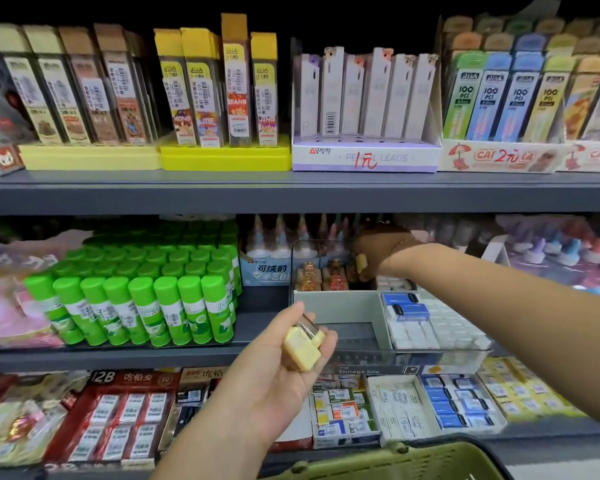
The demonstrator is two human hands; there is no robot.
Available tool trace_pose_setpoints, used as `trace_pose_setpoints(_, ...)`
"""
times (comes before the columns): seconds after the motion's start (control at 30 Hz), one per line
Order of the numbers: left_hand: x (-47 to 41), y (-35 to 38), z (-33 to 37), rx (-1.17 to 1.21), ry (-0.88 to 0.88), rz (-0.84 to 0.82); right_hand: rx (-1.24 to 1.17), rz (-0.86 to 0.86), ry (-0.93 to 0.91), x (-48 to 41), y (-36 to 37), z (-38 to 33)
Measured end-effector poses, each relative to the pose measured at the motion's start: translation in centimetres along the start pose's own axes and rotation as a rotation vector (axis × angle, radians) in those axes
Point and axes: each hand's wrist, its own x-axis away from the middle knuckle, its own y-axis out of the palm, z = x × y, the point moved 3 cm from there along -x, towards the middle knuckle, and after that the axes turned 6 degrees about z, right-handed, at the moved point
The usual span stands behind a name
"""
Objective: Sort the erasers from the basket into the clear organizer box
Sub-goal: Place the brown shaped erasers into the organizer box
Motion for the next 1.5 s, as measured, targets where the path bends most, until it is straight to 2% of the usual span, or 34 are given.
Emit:
trace_pose_setpoints(0.2, 0.1, -0.1, -0.3, 0.013, -0.01, -0.004, 0.08, -0.017, -0.013, 0.3, -0.3, -0.5)
trace_pose_setpoints(0.63, 0.3, -0.1, -0.1, 0.04, -0.033, 0.006, -0.137, -0.03, -0.114, -0.3, -0.5, 0.0)
trace_pose_setpoints(0.83, 0.3, -0.1, -0.2, 0.028, -0.03, 0.004, -0.276, -0.157, -0.097, -0.1, 0.0, -0.1)
trace_pose_setpoints(0.9, 0.3, -0.2, -0.1, 0.027, -0.024, 0.011, -0.256, -0.187, -0.074, -0.1, 0.4, -0.2)
trace_pose_setpoints(1.03, 0.2, -0.2, -0.4, 0.022, -0.031, 0.016, -0.23, -0.358, -0.034, 0.3, 0.6, 0.2)
trace_pose_setpoints(1.13, 0.1, -0.1, -0.5, 0.025, -0.035, 0.012, -0.31, -0.21, -0.119, -0.1, 0.2, 0.8)
trace_pose_setpoints(1.2, 0.2, -0.1, -0.6, 0.024, -0.032, 0.011, -0.342, -0.149, -0.089, -0.4, 0.3, 1.3)
trace_pose_setpoints(1.3, 0.2, -0.2, -0.5, 0.026, -0.034, 0.011, -0.268, -0.103, -0.041, -0.9, 0.4, 1.8)
trace_pose_setpoints(1.5, 0.0, -0.2, -0.6, 0.022, -0.037, 0.009, -0.22, -0.03, -0.101, -0.7, 1.3, 0.9)
